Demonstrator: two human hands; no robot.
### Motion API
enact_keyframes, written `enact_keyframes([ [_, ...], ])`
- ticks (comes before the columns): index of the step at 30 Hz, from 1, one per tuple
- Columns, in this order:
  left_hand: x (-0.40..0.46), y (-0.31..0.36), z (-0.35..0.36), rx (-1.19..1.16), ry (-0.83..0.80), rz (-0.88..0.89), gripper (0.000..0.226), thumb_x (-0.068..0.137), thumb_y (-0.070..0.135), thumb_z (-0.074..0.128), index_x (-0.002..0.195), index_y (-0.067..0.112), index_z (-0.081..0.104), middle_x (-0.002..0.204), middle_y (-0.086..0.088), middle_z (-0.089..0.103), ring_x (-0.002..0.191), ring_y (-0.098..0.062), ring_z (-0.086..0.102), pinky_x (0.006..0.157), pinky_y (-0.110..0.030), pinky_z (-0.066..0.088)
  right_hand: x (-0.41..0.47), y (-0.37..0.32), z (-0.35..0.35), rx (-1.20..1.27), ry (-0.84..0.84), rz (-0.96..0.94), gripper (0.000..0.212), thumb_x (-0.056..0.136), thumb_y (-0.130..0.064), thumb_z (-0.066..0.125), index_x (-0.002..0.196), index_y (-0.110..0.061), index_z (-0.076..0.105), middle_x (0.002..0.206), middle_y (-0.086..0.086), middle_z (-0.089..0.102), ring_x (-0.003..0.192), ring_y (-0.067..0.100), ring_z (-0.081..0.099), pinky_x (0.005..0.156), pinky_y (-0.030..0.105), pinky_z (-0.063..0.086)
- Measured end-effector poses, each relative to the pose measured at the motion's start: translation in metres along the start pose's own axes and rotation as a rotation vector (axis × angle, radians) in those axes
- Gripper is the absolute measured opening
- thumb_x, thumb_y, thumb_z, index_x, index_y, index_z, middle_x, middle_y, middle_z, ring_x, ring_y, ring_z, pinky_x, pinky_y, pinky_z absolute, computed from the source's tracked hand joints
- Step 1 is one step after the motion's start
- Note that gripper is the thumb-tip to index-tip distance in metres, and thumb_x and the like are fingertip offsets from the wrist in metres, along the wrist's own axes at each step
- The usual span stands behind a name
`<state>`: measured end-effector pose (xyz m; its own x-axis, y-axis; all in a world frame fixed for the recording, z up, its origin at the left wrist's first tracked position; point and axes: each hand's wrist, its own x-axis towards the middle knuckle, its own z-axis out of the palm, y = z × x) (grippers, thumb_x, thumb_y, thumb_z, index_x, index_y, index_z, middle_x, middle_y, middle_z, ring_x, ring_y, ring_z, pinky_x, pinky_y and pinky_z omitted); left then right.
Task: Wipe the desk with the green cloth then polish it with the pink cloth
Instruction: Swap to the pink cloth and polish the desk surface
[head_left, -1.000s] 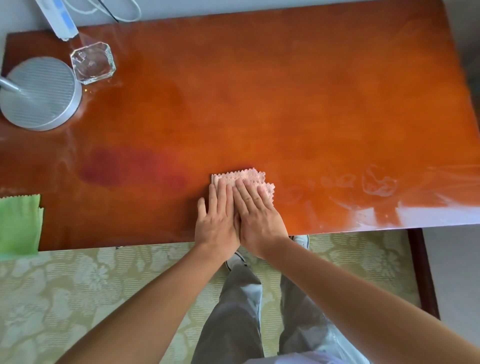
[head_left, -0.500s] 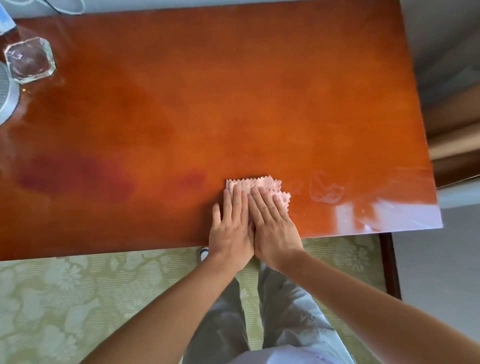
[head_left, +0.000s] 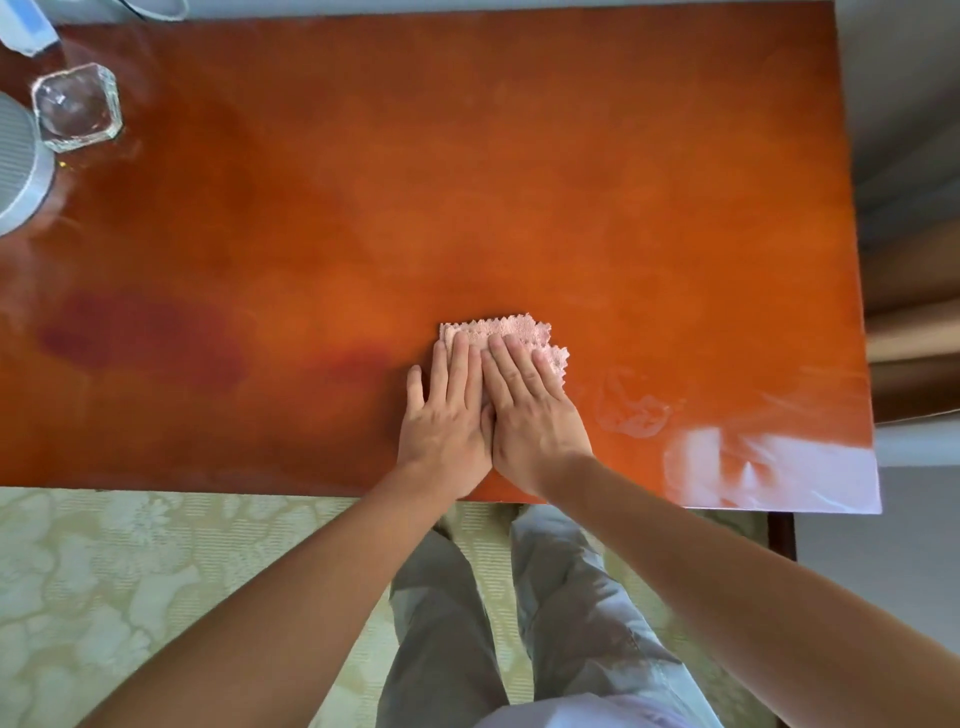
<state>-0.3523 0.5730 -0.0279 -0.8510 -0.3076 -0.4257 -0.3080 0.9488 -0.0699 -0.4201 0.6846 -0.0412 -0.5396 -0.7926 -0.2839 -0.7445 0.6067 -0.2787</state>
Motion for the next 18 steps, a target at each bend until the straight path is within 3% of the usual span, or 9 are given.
enact_keyframes([
  [5,0.033,0.0,-0.02,0.087,-0.028,-0.024,0.066,0.107,0.041,0.004,0.151,0.004,-0.028,0.166,-0.015,-0.023,0.156,-0.031,-0.011,0.124,-0.052,0.006,0.029,0.014,-0.015,-0.018,-0.03,0.038,0.062,0.106,-0.036,0.008,0.16,-0.01,-0.01,0.169,0.008,-0.014,0.155,0.022,-0.019,0.126,0.043,-0.008],
  [18,-0.012,0.01,-0.004,0.014,-0.043,-0.046,0.066,0.108,0.039,0.008,0.157,0.007,-0.022,0.165,-0.015,-0.025,0.155,-0.031,-0.014,0.123,-0.053,0.009,-0.006,-0.001,0.004,0.001,-0.056,0.002,0.064,0.101,-0.034,0.0,0.157,-0.009,-0.02,0.167,0.01,-0.022,0.152,0.026,-0.027,0.124,0.047,-0.012],
])
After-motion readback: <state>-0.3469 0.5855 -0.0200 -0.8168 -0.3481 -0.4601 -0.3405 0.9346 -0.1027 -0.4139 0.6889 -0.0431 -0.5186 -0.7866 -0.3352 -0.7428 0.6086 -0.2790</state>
